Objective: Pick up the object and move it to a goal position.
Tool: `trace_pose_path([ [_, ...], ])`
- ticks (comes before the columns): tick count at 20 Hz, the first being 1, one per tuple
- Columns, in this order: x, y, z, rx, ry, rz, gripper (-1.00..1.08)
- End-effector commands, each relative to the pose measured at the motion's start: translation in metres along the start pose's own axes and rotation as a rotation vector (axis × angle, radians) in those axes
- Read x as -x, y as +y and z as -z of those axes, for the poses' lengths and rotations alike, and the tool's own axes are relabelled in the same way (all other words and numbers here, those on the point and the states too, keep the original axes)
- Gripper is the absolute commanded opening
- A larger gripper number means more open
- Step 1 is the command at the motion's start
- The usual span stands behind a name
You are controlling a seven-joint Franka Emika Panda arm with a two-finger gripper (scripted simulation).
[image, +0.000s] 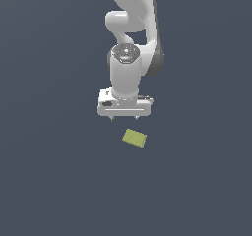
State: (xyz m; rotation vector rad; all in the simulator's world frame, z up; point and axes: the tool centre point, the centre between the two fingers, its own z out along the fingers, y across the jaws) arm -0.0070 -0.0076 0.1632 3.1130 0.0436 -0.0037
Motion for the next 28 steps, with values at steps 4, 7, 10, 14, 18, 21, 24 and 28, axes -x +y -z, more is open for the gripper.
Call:
trace_pose_path([
  [4,0.002,-0.004,-0.001,-0.005,-0.007,-0.001,1.0],
  [7,0.006,-0.016,-0.006,-0.017,-0.025,-0.003,1.0],
  [10,0.01,-0.024,-0.008,-0.025,-0.038,-0.003,1.0],
  [14,0.009,-0.023,-0.008,-0.024,-0.037,-0.004,1.0],
  [18,0.009,-0.023,-0.009,-0.024,-0.037,0.003,1.0],
  [21,0.009,-0.024,-0.01,-0.024,-0.036,0.024,1.0],
  [24,0.008,-0.024,-0.013,-0.023,-0.035,0.058,1.0],
  [28,0.006,-0.025,-0.018,-0.021,-0.033,0.121,1.0],
])
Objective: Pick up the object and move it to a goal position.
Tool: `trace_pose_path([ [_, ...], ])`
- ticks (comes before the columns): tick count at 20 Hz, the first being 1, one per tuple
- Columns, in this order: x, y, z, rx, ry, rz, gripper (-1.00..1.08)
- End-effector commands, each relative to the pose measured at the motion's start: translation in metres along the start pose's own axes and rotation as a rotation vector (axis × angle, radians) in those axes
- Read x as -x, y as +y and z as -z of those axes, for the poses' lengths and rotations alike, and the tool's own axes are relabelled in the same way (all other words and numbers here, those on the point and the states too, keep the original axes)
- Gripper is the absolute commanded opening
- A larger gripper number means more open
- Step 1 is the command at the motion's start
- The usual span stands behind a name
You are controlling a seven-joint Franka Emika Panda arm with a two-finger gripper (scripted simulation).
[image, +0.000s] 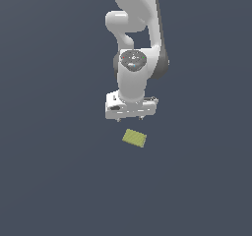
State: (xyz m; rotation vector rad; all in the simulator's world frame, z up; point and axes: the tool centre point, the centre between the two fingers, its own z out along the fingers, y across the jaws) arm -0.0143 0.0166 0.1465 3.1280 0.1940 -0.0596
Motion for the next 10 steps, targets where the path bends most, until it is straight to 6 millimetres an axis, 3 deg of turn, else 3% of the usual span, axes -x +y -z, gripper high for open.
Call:
trace_pose_path([
  [1,-0.001,-0.001,-0.004,0.002,0.001,0.044,1.0],
  [10,-0.009,-0.004,-0.022,0.01,0.005,0.278,1.0],
])
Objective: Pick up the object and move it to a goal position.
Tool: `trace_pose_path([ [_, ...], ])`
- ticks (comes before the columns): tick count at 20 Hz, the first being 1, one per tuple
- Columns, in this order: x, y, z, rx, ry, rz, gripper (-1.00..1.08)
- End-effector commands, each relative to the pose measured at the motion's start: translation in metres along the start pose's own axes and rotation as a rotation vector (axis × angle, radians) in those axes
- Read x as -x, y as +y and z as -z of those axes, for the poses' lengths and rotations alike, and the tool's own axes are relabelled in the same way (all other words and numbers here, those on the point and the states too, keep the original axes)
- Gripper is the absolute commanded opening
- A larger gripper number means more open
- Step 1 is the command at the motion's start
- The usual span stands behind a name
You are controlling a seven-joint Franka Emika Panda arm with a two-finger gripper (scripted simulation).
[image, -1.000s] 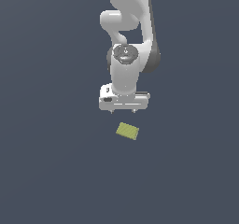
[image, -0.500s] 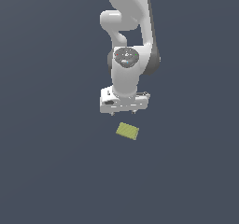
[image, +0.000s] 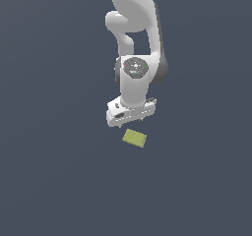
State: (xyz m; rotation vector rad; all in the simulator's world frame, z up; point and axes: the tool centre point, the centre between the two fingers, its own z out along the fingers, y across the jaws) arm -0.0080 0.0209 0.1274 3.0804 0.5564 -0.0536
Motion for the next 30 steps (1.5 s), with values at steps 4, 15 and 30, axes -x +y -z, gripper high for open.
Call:
trace_pose_path([
  [4,-0.005,-0.002,-0.013,0.004,0.003,0.164,1.0],
  [15,-0.016,-0.007,-0.039,0.008,0.014,0.492,1.0],
  [30,-0.026,-0.015,-0.064,0.011,0.033,0.815,1.0],
])
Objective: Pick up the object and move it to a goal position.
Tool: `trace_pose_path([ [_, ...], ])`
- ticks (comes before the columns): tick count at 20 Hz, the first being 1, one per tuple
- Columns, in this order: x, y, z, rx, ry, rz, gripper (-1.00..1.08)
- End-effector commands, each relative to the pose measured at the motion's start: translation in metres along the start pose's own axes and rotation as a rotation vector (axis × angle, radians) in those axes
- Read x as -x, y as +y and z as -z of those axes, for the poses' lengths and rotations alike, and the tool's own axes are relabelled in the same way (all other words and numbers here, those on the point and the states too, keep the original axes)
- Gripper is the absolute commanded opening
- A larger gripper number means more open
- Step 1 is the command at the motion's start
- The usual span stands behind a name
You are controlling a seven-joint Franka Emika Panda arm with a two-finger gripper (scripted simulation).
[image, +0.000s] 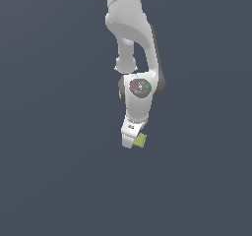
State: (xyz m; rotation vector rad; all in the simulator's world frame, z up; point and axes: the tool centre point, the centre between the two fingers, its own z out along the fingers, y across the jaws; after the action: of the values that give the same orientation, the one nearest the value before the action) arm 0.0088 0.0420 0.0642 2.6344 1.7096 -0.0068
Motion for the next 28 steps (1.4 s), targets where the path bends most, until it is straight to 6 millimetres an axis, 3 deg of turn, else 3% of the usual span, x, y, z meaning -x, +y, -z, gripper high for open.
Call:
trace_pose_path([
  [1,-0.001,0.0,-0.002,0.001,0.002,0.031,1.0],
  [11,-0.002,0.0,-0.007,0.001,0.004,0.053,1.0],
  [20,-0.002,-0.001,-0.047,0.001,0.004,0.058,1.0],
  [25,-0.002,0.0,-0.054,0.001,0.004,0.058,1.0],
  [26,-0.002,0.0,-0.054,0.001,0.004,0.058,-1.0],
  [28,-0.002,0.0,-0.054,0.001,0.004,0.058,-1.0],
])
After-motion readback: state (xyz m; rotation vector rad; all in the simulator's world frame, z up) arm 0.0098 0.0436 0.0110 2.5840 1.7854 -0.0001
